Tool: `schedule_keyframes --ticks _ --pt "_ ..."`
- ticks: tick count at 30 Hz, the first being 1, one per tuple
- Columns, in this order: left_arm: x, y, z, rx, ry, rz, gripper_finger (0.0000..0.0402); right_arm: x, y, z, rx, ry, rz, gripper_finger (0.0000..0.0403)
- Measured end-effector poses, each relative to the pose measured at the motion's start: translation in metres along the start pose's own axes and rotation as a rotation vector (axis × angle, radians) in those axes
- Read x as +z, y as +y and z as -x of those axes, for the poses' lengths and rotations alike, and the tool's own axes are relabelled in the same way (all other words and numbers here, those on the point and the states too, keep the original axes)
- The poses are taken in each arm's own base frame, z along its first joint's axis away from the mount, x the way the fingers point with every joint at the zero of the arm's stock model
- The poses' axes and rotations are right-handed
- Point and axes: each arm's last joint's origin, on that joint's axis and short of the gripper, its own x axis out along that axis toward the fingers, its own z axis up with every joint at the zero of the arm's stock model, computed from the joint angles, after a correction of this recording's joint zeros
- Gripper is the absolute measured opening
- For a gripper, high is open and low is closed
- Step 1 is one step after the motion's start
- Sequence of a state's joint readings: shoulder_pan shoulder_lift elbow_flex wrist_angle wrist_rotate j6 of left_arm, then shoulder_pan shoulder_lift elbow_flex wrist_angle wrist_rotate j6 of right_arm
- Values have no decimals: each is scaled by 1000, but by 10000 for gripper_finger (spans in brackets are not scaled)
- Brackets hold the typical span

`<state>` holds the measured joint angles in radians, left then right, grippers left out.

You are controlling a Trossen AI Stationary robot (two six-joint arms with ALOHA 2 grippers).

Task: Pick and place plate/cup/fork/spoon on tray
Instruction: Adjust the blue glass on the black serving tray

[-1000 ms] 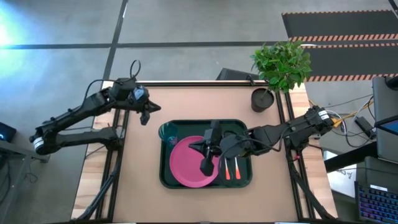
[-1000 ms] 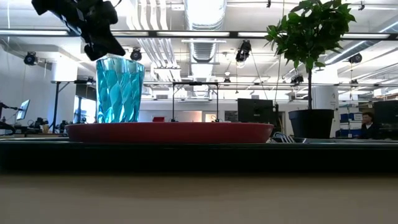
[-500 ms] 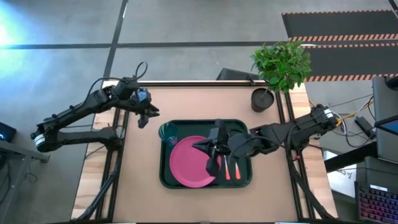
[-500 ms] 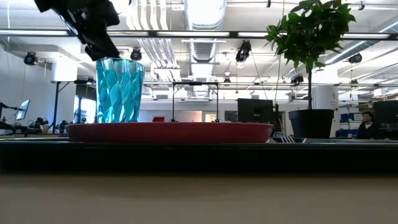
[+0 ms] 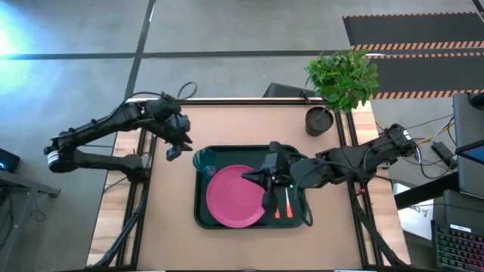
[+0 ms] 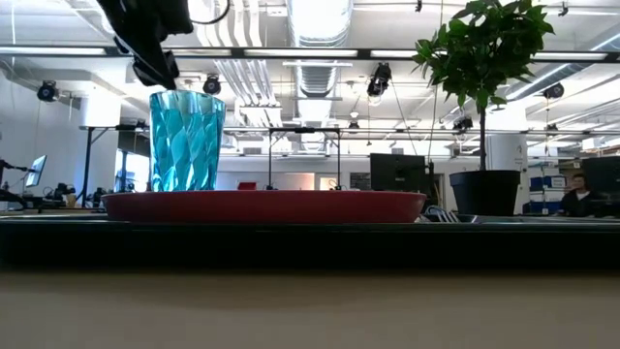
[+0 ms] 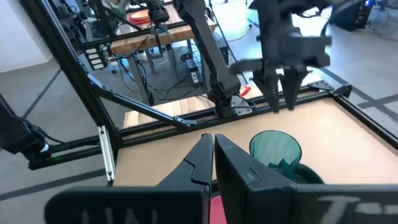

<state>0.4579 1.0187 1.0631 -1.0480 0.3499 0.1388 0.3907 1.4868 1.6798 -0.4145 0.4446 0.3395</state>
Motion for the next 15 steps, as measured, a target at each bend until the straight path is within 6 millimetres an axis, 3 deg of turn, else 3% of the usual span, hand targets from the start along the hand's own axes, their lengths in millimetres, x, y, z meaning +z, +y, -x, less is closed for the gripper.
schedule_keyframes --ticks 6,15 --pt "7 -2 -28 39 126 -98 137 1 3 4 14 -1 4 9" --pt "19 3 -55 44 220 -89 137 0 7 9 32 -2 16 9"
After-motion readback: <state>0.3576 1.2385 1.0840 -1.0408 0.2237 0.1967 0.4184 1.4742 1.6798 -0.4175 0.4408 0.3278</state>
